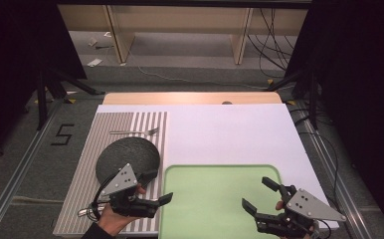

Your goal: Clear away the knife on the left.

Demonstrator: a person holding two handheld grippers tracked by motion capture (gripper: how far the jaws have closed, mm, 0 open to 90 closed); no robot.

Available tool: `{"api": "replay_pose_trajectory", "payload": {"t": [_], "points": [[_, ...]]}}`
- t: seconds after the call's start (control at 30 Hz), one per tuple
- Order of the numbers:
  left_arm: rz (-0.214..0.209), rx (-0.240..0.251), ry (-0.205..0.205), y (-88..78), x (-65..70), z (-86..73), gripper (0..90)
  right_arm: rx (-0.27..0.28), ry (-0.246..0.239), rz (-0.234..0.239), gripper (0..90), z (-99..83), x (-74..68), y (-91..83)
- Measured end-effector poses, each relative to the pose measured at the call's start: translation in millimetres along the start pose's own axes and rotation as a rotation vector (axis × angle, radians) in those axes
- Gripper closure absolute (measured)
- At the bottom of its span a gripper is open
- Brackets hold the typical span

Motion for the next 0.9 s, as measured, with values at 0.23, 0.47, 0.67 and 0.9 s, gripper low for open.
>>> {"api": "replay_pose_trajectory", "payload": {"t": [0.23,0.47,0.67,0.9], "points": [[-0.008,-0.009,-0.002,-1.1,-0.5,1.2,15.6,0.001,-0.002,0.003,16.4,0.3,-0.5,-0.3],[-0.032,-0.044,-0.014,-4.4,-1.3,2.9,15.6,-0.002,-0.007,0.007,16.5,0.2,-2.1,-0.2],[-0.032,-0.107,0.006,-5.1,-2.1,0.3,15.3,-0.001,-0.005,0.005,16.7,0.4,-1.5,-0.3],[-0.022,-0.181,0.024,-3.7,-0.5,-8.3,15.4,-0.001,-0.006,0.002,16.8,0.6,-1.0,-0.3]]}}
Point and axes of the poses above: each handheld gripper's, and its own axes: y roughly forward along the jaws, z roughly out of its top, x roughly to its right, the point moved 9 cm from there along y, roughly forward along the jaws, and after that the axes turned 2 degrees about -x, right-handed, at the moved point
